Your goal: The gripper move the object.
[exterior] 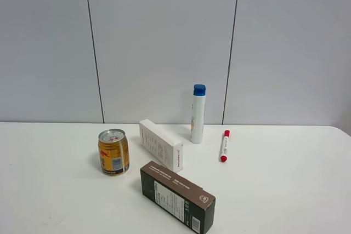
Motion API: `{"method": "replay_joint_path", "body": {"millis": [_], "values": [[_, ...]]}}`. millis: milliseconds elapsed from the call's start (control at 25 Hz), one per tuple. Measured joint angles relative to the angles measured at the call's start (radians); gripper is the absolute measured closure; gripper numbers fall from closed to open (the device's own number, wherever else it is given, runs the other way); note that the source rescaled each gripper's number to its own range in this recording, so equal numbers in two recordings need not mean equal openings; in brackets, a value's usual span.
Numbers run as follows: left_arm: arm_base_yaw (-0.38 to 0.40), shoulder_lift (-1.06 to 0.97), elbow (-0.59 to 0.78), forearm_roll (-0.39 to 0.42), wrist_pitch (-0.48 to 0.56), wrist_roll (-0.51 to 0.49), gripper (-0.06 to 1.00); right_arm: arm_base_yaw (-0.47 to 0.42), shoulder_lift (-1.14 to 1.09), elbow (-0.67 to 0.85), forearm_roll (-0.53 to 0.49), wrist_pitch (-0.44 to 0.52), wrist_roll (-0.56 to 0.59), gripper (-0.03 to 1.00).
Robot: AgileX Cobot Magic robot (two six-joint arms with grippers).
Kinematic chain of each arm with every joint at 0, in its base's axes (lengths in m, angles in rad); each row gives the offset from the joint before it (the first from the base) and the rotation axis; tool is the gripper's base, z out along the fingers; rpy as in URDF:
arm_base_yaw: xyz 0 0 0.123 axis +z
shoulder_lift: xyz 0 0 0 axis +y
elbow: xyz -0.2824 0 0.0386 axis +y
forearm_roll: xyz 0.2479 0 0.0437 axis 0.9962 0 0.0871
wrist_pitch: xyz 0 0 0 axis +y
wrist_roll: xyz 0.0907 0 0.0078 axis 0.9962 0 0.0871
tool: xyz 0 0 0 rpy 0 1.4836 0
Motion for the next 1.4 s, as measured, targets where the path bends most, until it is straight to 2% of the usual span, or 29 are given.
{"method": "replay_joint_path", "body": {"millis": [160,1400], "values": [[0.000,0.000,0.000,0.000,0.000,0.000,-0.06,-0.042,0.000,0.000,0.001,0.000,-0.004,-0.03],[0.000,0.000,0.000,0.000,0.000,0.000,-0.06,-0.043,0.000,0.000,0.000,0.000,-0.001,-0.03]]}}
